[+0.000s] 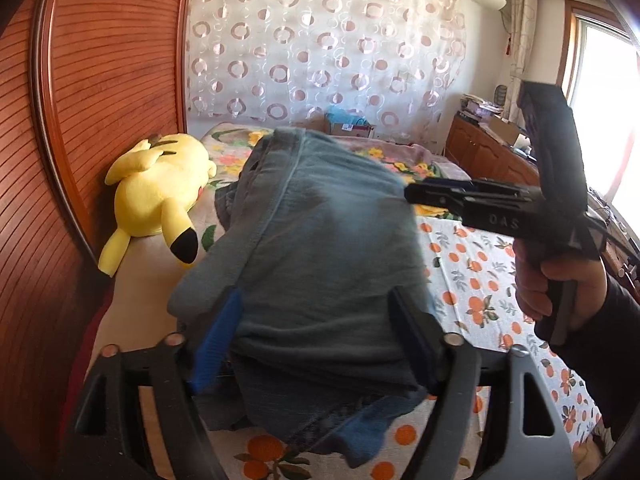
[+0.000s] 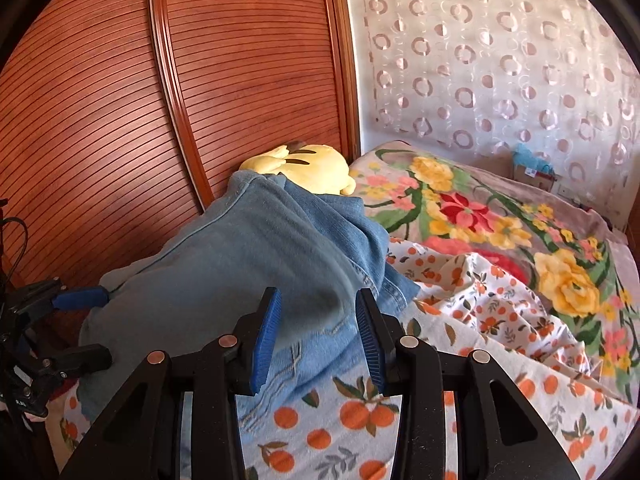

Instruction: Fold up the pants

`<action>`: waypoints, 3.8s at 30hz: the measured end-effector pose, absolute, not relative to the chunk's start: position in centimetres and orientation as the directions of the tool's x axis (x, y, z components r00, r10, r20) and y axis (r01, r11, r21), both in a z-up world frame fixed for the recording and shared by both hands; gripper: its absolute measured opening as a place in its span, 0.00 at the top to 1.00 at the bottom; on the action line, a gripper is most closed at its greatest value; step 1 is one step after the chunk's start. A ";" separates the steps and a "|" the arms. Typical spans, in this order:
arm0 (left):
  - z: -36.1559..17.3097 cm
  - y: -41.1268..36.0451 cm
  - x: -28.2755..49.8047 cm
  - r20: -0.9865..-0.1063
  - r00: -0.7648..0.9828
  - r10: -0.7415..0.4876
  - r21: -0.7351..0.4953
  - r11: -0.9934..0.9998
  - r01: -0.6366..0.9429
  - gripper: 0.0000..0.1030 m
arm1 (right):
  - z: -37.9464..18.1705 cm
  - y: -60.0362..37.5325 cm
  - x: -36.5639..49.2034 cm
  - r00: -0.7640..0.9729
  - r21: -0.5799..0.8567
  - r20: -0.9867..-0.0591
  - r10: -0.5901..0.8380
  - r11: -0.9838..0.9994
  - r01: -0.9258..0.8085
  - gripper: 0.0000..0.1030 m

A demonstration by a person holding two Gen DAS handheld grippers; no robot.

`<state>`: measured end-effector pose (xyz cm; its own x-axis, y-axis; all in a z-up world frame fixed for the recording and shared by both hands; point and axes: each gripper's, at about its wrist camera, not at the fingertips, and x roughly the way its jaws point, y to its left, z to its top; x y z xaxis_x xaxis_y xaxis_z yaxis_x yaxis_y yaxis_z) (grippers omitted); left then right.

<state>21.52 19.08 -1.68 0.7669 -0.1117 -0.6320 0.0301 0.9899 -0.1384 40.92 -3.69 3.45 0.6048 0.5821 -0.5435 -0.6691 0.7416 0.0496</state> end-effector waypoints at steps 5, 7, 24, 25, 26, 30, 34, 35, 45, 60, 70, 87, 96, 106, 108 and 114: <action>-0.9 17.4 21.2 -0.618 0.778 -0.113 -0.120 0.992 0.049 0.20 | 3.3 -5.7 38.2 0.632 0.041 -0.537 0.559 0.766 -0.642 0.61; -0.6 16.5 21.1 -0.614 0.781 -0.116 -0.112 0.992 0.059 0.19 | 3.3 -6.9 37.2 0.645 0.042 -0.536 0.545 0.780 -0.625 0.61; -0.4 8.6 18.6 -0.590 0.785 -0.187 -0.069 0.981 0.182 0.19 | 3.2 -14.8 24.7 0.767 0.037 -0.514 0.385 0.903 -0.428 0.51; -0.2 8.2 18.2 -0.584 0.789 -0.188 -0.065 0.981 0.185 0.19 | 3.3 -15.2 23.8 0.776 0.033 -0.511 0.371 0.910 -0.414 0.51; -0.1 7.7 17.8 -0.578 0.793 -0.192 -0.064 0.979 0.191 0.19 | 3.3 -15.4 22.9 0.782 0.031 -0.508 0.361 0.915 -0.403 0.50; 1.0 6.4 15.8 -0.552 0.806 -0.214 -0.063 0.975 0.215 0.19 | 3.8 -16.4 19.2 0.809 0.028 -0.490 0.323 0.934 -0.356 0.43; 2.1 5.2 14.0 -0.524 0.821 -0.225 -0.059 0.972 0.229 0.19 | 4.3 -17.2 15.4 0.836 0.030 -0.460 0.299 0.946 -0.322 0.36; 2.3 5.0 13.6 -0.521 0.824 -0.223 -0.057 0.972 0.227 0.19 | 4.6 -17.4 14.4 0.843 0.029 -0.452 0.291 0.950 -0.312 0.36; 3.8 2.8 9.5 -0.480 0.864 -0.154 0.013 0.983 0.182 0.19 | 5.8 -17.9 6.2 0.887 0.036 -0.383 0.257 0.964 -0.264 0.34; 5.3 2.3 5.6 -0.451 0.878 -0.161 0.003 0.983 0.181 0.19 | 6.5 -18.9 1.2 0.912 0.040 -0.325 0.251 0.967 -0.252 0.33; 5.4 2.5 4.2 -0.444 0.883 -0.153 0.001 0.985 0.171 0.19 | 6.2 -18.9 0.4 0.923 0.041 -0.307 0.231 0.972 -0.230 0.33; 4.7 3.7 3.0 -0.455 0.880 -0.138 -0.027 0.990 0.141 0.19 | 5.4 -19.1 0.3 0.929 0.037 -0.318 0.191 0.981 -0.189 0.33; 4.7 3.7 3.0 -0.454 0.880 -0.138 -0.028 0.990 0.141 0.19 | 5.5 -19.1 0.6 0.929 0.038 -0.318 0.190 0.982 -0.187 0.33; 4.7 3.8 3.0 -0.454 0.880 -0.138 -0.028 0.990 0.141 0.19 | 4.9 -19.2 0.2 0.930 0.035 -0.314 0.193 0.981 -0.192 0.33; 4.7 3.7 3.0 -0.455 0.880 -0.138 -0.028 0.990 0.141 0.19 | 4.9 -19.3 0.2 0.930 0.034 -0.314 0.193 0.981 -0.192 0.33; 4.7 3.8 3.0 -0.455 0.880 -0.138 -0.028 0.990 0.141 0.19 | 4.8 -19.3 0.1 0.929 0.035 -0.314 0.195 0.980 -0.194 0.33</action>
<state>3.01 3.76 4.69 0.8798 -0.1381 -0.4548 0.1409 0.9896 -0.0280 0.14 -19.34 4.82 0.9291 0.1950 -0.3143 -0.1938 0.9804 0.0353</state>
